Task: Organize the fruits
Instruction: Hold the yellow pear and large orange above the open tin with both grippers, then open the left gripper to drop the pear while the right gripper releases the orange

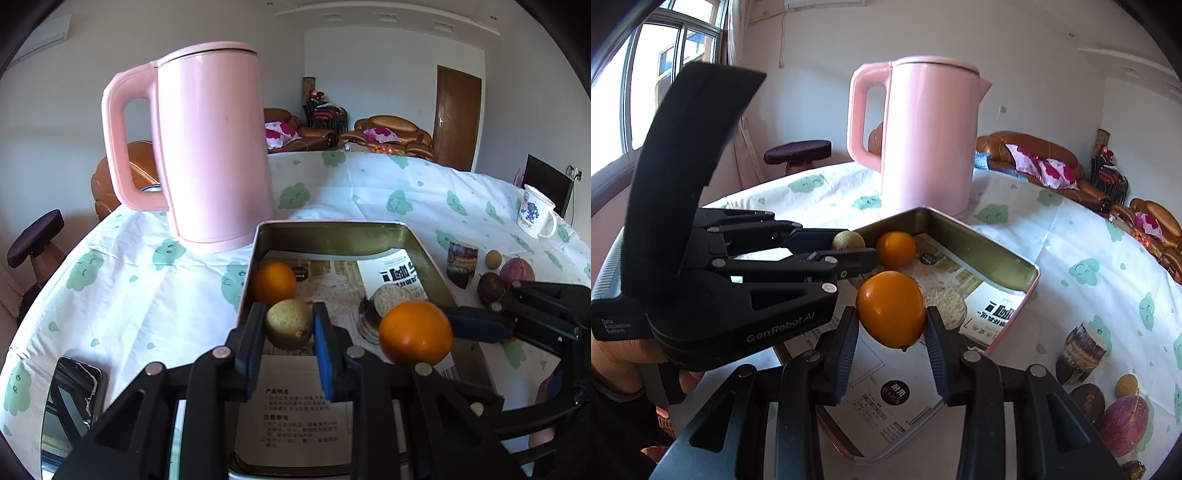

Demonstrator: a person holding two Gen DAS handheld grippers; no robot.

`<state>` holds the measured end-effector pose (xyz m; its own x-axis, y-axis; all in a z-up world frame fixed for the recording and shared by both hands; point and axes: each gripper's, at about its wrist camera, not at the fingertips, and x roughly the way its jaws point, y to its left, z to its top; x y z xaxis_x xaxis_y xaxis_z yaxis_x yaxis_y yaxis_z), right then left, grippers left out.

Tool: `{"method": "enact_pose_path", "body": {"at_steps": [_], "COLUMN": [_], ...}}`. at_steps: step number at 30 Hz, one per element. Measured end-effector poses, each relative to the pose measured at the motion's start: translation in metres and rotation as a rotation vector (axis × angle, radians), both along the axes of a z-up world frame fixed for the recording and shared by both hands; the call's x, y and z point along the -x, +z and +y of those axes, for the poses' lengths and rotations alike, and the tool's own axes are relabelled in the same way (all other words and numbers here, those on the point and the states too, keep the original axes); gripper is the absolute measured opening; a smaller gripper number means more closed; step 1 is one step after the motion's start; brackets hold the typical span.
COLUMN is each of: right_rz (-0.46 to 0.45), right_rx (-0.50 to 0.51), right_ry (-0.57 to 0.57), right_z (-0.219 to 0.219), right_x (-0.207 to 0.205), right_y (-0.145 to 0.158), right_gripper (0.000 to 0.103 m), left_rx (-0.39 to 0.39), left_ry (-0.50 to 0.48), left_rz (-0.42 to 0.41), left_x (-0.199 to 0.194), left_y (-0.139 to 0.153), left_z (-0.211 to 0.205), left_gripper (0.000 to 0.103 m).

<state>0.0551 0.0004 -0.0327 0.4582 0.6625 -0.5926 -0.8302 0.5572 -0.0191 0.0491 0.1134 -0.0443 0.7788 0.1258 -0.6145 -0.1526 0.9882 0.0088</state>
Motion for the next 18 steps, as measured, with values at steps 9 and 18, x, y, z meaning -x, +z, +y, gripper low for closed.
{"method": "enact_pose_path", "body": {"at_steps": [9, 18], "right_rz": [0.024, 0.015], "right_rx": [0.028, 0.037], "right_ry": [-0.002, -0.036], "right_z": [0.004, 0.004], "right_x": [-0.001, -0.004], "right_y": [-0.004, -0.004], "right_gripper": [0.039, 0.061], "left_rx": [-0.005, -0.022], "left_ry": [-0.004, 0.014], "left_rz": [0.015, -0.031], "left_x": [-0.003, 0.007], "left_y": [-0.002, 0.003], "left_z": [-0.002, -0.005], "left_gripper": [0.027, 0.059]}}
